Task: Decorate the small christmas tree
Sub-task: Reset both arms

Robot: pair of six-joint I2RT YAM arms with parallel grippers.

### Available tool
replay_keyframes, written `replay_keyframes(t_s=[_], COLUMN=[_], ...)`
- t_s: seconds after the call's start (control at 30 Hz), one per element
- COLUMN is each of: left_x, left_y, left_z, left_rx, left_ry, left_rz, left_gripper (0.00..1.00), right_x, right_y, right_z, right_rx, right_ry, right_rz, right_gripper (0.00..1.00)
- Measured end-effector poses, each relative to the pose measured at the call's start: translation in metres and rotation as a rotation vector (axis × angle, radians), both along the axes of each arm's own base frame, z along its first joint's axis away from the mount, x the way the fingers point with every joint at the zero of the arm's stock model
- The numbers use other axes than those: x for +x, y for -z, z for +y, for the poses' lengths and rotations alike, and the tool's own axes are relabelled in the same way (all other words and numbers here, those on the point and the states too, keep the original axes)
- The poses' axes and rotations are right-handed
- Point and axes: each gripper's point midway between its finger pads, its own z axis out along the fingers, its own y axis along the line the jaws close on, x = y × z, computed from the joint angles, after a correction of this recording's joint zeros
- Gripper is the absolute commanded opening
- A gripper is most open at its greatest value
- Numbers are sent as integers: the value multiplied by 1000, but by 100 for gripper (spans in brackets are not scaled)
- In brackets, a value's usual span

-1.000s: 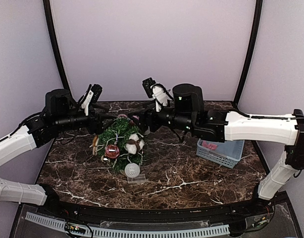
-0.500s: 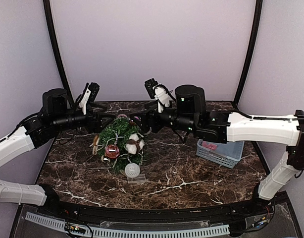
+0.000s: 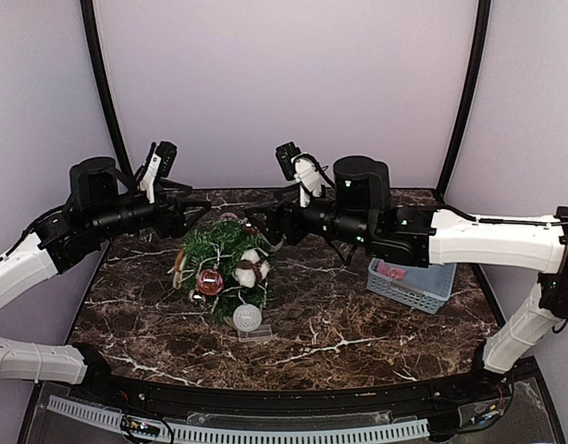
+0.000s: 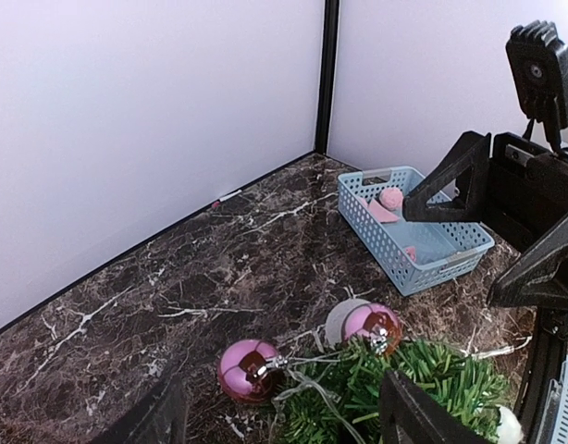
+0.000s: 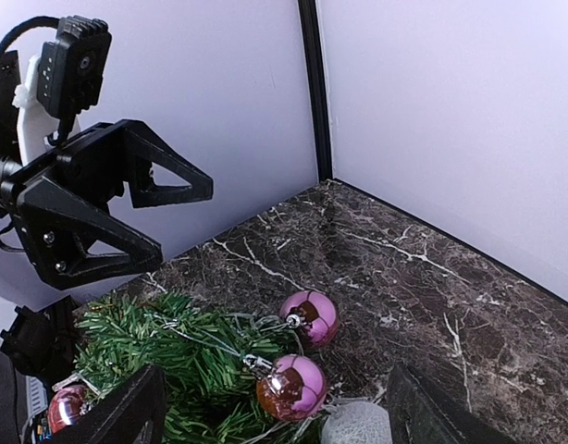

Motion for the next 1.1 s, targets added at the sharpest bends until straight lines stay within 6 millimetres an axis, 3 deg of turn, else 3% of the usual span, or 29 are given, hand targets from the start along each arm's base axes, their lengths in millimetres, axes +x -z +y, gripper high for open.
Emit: replay_keyframes(t_s=[0.3, 0.57, 0.9, 1.1], left_x=[5, 16, 41, 66], left_y=[-26, -35, -45, -38], left_z=[6, 7, -1, -6], left_rx=[-42, -57, -58, -47], left_ry=[-58, -109, -154, -177], left_rz=[-1, 39, 66, 99], left_gripper=[83, 85, 86, 87], right_x=[5, 11, 44, 75], right_y=[-12, -23, -19, -9], right_z=[-10, -23, -50, -80], right_rx=[31, 38, 20, 1], right_ry=[49, 103, 221, 321], right_rz=[-1, 10, 85, 139], right_gripper=[98, 99, 99, 99])
